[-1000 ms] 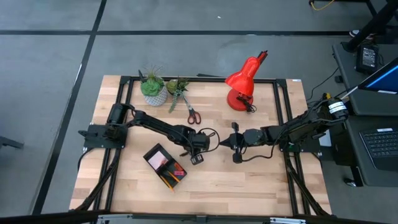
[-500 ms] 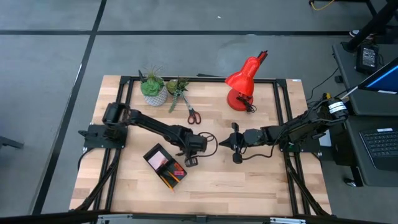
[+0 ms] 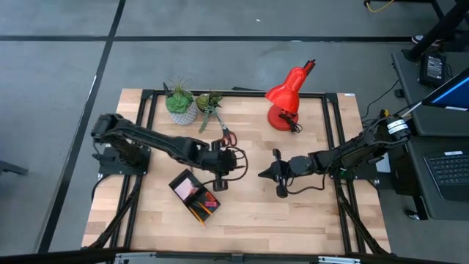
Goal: Pick and place office supplies into organizer
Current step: Put the black pen into the black desk organizer
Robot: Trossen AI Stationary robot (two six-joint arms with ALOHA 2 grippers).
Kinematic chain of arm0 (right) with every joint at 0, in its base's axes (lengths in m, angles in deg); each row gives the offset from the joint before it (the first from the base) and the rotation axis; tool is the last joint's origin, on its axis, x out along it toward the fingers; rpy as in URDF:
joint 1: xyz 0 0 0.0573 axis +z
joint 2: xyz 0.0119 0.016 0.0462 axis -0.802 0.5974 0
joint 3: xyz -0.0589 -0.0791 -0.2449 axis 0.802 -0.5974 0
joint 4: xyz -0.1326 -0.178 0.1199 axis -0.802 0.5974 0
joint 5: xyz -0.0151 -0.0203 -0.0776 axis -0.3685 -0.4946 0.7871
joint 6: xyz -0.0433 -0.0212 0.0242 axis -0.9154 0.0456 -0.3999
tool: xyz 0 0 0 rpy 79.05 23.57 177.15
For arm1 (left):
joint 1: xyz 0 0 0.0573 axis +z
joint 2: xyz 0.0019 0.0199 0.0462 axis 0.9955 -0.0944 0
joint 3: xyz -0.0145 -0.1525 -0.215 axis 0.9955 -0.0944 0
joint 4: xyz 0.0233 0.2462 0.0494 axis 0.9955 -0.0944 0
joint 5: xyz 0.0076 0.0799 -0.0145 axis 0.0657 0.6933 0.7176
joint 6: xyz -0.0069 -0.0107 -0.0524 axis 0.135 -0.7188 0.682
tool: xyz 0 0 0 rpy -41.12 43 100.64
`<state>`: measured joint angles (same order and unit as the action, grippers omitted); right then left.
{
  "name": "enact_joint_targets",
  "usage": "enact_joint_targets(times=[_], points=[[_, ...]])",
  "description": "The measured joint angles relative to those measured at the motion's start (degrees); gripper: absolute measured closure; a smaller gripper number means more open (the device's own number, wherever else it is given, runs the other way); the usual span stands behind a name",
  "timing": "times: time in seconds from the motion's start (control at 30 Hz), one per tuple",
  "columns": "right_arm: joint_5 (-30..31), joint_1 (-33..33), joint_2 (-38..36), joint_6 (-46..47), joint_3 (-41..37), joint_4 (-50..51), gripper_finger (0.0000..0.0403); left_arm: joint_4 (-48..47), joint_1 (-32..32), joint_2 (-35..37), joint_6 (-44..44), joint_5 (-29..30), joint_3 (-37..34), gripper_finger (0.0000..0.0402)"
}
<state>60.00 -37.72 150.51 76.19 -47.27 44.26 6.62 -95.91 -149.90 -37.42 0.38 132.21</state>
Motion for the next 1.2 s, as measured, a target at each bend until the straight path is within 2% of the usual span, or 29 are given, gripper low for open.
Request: enact_joint_targets(times=[0.2,0.37,0.5,0.73,1.03,1.2], points=[[-0.07,2.29,0.0,-0.27,0.03,-2.91,0.0402,0.51,-3.44,5.04,-3.84,2.43,0.07,0.0381],[-0.06,4.24,0.0,-0.22,0.02,-3.85,0.0402,0.53,-8.63,6.75,-4.39,9.33,0.07,0.0381],[-0.04,5.38,0.0,-0.26,0.29,-5.06,0.0402,1.58,-12.3,7.08,-4.21,12.46,-0.62,0.0381],[-0.02,6.63,0.0,-0.41,2.29,-5.18,0.0402,12.82,-15.18,10.74,-3.47,10.36,-11.04,0.0381],[0.0,7.23,0.0,-0.26,3.67,-5.18,0.0402,20.4,-18.4,22.5,-4.23,10.81,-20.67,0.0382],[0.02,7.21,0.0,-0.18,3.67,-5.42,0.0402,27.75,-21.91,27.63,-4.75,10.83,-27.99,0.0382]])
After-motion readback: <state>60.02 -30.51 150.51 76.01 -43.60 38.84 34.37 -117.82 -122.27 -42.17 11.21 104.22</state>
